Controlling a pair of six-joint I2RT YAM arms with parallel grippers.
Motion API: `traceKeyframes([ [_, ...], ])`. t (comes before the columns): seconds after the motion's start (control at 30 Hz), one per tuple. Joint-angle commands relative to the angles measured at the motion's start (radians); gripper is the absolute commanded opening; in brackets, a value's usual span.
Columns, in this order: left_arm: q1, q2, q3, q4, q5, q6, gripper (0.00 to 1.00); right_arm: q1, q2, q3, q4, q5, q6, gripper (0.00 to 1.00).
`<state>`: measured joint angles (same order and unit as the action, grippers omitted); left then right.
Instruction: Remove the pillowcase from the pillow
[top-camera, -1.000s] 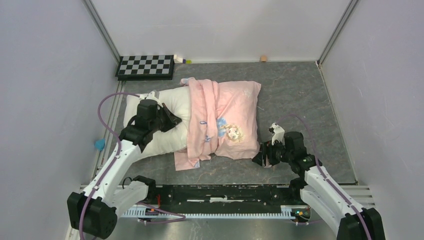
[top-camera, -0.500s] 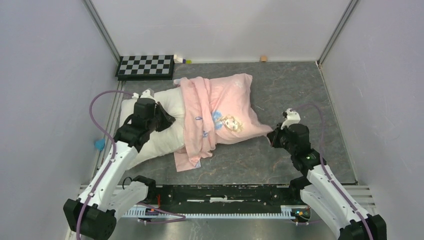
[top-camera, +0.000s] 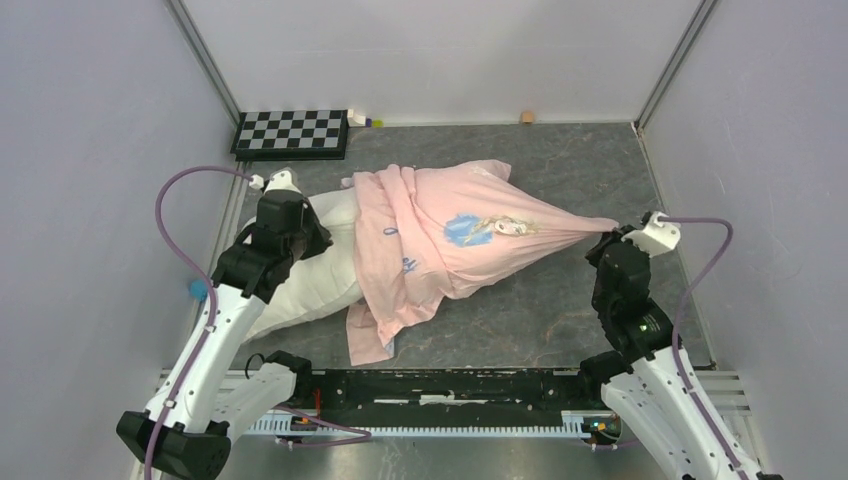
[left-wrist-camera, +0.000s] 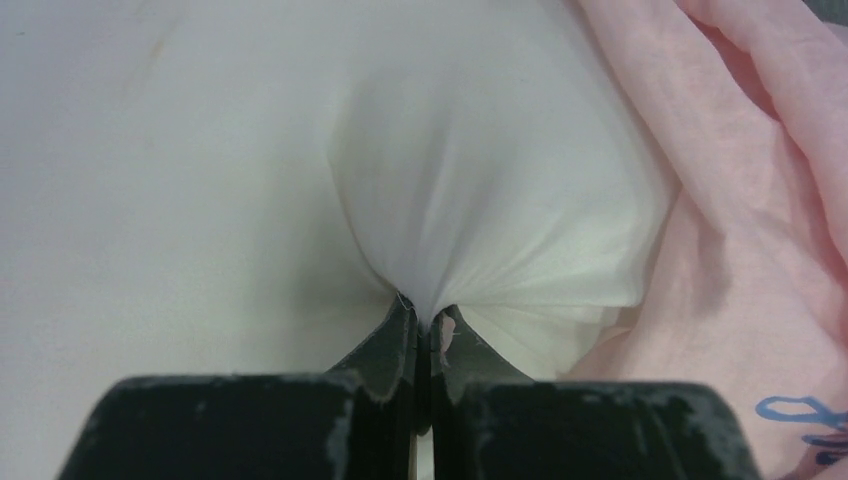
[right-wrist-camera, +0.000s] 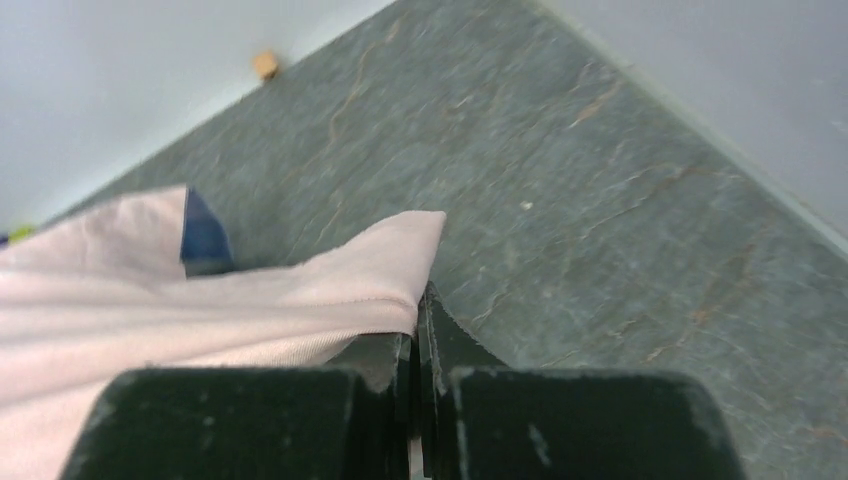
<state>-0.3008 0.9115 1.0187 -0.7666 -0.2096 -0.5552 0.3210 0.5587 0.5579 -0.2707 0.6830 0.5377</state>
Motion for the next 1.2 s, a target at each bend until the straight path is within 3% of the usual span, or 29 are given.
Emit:
traceKeyframes([
  [0.0, 0.035, -0.014, 0.043, -0.003, -0.31, 0.046, 0.02, -0.028, -0.096, 0.008, -0.011, 0.486, 0.036, 0.0],
  [0.2, 0.035, -0.056, 0.065, -0.112, -0.65, -0.097, 0.02, -0.028, -0.144, 0.005, 0.003, 0.547, 0.038, 0.0],
  [0.5, 0.035, -0.13, -0.014, -0.03, -0.581, -0.078, 0.02, -0.028, -0.112, 0.003, 0.005, 0.481, 0.072, 0.0],
  [0.67, 0.037, -0.121, 0.032, -0.173, -0.847, -0.237, 0.02, -0.028, -0.12, 0.031, -0.04, 0.562, 0.076, 0.0],
  [0.9, 0.037, -0.204, -0.024, -0.106, -0.843, -0.235, 0.03, -0.028, -0.141, 0.032, -0.026, 0.564, 0.076, 0.0],
  [1.17, 0.037, -0.297, -0.04, -0.126, -0.951, -0.276, 0.03, -0.028, -0.158, 0.052, -0.032, 0.601, 0.07, 0.0],
])
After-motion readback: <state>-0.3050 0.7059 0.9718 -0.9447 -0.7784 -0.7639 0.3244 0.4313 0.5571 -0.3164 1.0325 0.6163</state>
